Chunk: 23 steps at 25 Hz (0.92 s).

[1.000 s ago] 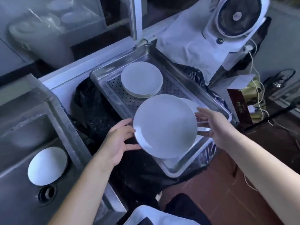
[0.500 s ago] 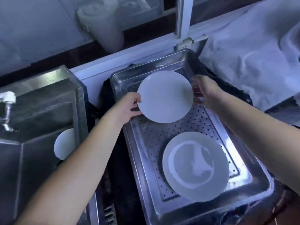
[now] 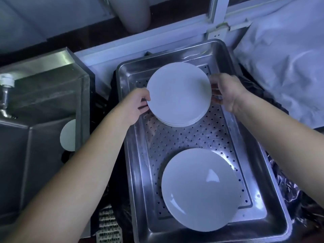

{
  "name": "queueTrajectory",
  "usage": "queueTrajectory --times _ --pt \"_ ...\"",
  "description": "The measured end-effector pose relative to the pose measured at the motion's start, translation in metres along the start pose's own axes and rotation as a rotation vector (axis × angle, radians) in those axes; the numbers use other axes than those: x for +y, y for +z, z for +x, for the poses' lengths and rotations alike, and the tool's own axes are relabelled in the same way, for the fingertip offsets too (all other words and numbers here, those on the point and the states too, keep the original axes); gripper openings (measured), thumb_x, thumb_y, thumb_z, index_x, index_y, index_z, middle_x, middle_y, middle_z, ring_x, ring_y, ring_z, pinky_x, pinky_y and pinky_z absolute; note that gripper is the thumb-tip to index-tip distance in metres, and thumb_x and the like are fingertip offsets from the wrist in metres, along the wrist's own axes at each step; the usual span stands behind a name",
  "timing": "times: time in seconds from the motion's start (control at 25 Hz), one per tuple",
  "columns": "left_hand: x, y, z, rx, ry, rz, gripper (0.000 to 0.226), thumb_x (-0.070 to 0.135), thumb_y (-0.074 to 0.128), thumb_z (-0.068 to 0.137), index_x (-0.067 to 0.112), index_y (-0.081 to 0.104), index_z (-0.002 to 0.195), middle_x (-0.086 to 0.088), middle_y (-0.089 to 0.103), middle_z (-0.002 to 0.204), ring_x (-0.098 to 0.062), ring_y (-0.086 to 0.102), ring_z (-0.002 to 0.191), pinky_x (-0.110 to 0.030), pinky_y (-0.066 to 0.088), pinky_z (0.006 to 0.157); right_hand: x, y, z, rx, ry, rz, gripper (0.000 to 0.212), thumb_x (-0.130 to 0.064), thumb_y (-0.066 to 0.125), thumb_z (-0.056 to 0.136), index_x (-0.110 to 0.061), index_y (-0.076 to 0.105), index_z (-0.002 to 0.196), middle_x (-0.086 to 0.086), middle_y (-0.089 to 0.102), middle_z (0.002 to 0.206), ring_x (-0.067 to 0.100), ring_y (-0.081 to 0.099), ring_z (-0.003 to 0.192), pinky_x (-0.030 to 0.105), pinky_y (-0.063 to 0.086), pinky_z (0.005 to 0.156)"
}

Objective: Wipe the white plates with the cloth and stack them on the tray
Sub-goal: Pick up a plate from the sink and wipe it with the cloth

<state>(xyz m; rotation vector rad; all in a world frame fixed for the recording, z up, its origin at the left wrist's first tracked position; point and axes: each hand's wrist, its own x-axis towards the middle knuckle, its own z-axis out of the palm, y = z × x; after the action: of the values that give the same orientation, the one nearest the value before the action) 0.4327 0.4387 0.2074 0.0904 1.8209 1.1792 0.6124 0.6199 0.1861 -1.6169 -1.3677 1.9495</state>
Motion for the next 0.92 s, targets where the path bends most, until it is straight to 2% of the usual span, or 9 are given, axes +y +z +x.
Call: queueTrajectory --times 0.2,0.32,0.4,0.44,0.52,0.56,0.68,0.76,0.92 --pt "-0.004 0.003 0.000 -0.014 0.011 0.077 0.045 -0.001 0.048 0.082 0.010 0.069 0.120 0.004 0.069 0.119 -0.014 0.062 0.107 -0.026 0.050 0.092 0.008 -0.002 0.002 0.004 -0.018 0.007 0.021 -0.022 0.060 0.088 -0.012 0.068 0.106 0.001 0.065 0.087 0.018 0.062 0.074 0.027 0.051 0.065" --pt "-0.002 0.002 -0.004 -0.025 -0.001 0.094 0.034 0.001 0.053 0.082 0.013 0.066 0.110 0.002 0.066 0.128 -0.016 0.060 0.109 -0.026 0.051 0.085 0.008 -0.002 -0.007 -0.002 -0.018 -0.035 0.025 -0.024 0.060 0.091 -0.011 0.065 0.112 0.001 0.066 0.091 0.019 0.063 0.079 0.031 0.052 0.071" --pt "0.000 0.000 -0.015 -0.009 0.013 0.135 0.032 0.005 0.058 0.083 0.018 0.062 0.112 -0.003 0.054 0.145 -0.020 0.054 0.120 -0.032 0.049 0.096 0.009 -0.001 -0.019 -0.007 -0.063 -0.105 0.030 -0.026 0.061 0.090 -0.010 0.065 0.115 0.003 0.066 0.097 0.022 0.062 0.086 0.032 0.049 0.074" --pt "0.000 -0.003 -0.022 0.009 0.048 0.186 0.042 0.008 0.060 0.086 0.021 0.059 0.125 -0.004 0.046 0.153 -0.023 0.048 0.129 -0.035 0.045 0.104 0.009 0.000 -0.027 0.001 -0.117 -0.163 0.035 -0.028 0.062 0.088 -0.011 0.065 0.119 0.004 0.066 0.103 0.023 0.062 0.092 0.032 0.048 0.077" --pt "-0.009 -0.014 -0.049 0.048 0.154 0.289 0.073 0.016 0.064 0.091 0.026 0.033 0.156 -0.001 0.030 0.164 -0.023 0.036 0.144 -0.036 0.034 0.111 0.014 0.005 -0.054 0.007 -0.276 -0.309 0.050 -0.032 0.065 0.087 -0.017 0.060 0.134 0.001 0.063 0.124 0.021 0.060 0.109 0.031 0.047 0.090" --pt "-0.016 -0.021 -0.068 0.054 0.216 0.327 0.079 0.021 0.064 0.094 0.029 0.023 0.161 0.002 0.025 0.166 -0.021 0.030 0.148 -0.038 0.031 0.113 0.018 0.010 -0.075 0.002 -0.357 -0.385 0.054 -0.032 0.065 0.089 -0.021 0.055 0.141 0.000 0.058 0.133 0.019 0.058 0.118 0.029 0.043 0.096" --pt "-0.063 -0.063 -0.135 0.102 0.424 0.490 0.079 0.036 0.063 0.097 0.036 0.018 0.161 0.011 0.015 0.168 -0.010 0.019 0.152 -0.039 0.022 0.123 0.048 0.036 -0.151 -0.036 -0.633 -0.657 0.059 -0.034 0.063 0.094 -0.026 0.044 0.150 0.002 0.036 0.159 0.017 0.035 0.144 0.027 0.028 0.112" --pt "-0.109 -0.106 -0.178 0.161 0.539 0.575 0.078 0.043 0.064 0.096 0.038 0.020 0.160 0.015 0.013 0.168 -0.004 0.013 0.152 -0.036 0.017 0.125 0.082 0.069 -0.209 -0.080 -0.833 -0.827 0.063 -0.044 0.058 0.094 -0.025 0.041 0.151 0.007 0.026 0.163 0.024 0.021 0.151 0.038 0.020 0.120" --pt "-0.227 -0.193 -0.264 0.311 0.558 0.527 0.079 0.043 0.066 0.094 0.037 0.023 0.160 0.016 0.011 0.168 0.000 0.009 0.153 -0.026 0.014 0.123 0.176 0.150 -0.311 -0.177 -1.010 -0.988 0.074 -0.062 0.037 0.086 -0.028 0.040 0.152 0.005 0.023 0.165 0.028 0.012 0.154 0.048 0.018 0.118"
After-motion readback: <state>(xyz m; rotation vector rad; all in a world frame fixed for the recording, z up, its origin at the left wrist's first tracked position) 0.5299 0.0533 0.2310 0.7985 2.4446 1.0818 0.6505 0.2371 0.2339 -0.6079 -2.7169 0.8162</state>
